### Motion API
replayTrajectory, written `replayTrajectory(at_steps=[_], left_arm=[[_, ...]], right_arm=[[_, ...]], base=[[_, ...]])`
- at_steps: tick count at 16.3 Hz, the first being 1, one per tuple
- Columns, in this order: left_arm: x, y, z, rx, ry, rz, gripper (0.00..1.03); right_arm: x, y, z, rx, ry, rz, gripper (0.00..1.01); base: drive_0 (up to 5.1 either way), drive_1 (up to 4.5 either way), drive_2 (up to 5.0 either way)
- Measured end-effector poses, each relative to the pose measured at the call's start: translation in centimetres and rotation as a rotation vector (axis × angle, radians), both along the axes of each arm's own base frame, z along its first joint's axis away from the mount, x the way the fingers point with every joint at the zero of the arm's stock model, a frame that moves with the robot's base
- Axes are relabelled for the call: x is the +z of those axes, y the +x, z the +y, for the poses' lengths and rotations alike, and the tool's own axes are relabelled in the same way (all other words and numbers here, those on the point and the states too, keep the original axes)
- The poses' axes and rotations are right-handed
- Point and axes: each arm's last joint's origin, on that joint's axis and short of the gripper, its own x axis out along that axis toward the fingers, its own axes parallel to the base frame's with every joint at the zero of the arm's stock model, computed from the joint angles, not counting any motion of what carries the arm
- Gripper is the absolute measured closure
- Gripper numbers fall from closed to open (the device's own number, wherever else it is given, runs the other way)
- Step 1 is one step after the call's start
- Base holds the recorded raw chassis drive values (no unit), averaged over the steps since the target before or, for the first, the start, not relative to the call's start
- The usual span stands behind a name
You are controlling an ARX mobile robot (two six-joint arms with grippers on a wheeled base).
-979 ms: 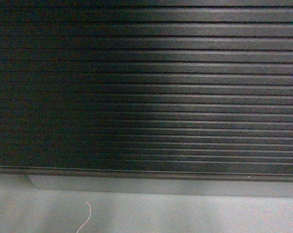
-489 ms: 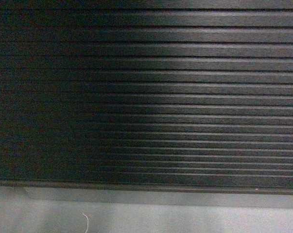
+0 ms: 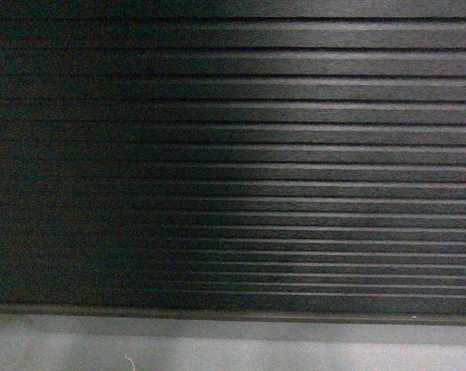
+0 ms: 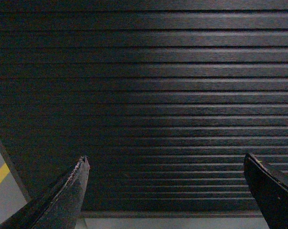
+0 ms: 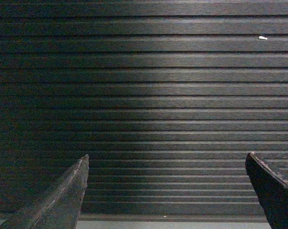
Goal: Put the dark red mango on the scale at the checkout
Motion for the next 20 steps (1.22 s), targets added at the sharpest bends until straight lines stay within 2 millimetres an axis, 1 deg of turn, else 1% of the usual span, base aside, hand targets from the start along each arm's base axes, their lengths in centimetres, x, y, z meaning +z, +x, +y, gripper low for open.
replayTrajectory(at_steps=[20], left_arm=[[0.0, 0.0, 0.0, 0.0, 0.0, 0.0, 0.05]], right_arm=[[0.01, 0.0, 0.0, 0.0, -0.001, -0.001, 0.03]], base=[[0.0, 0.0, 0.0]])
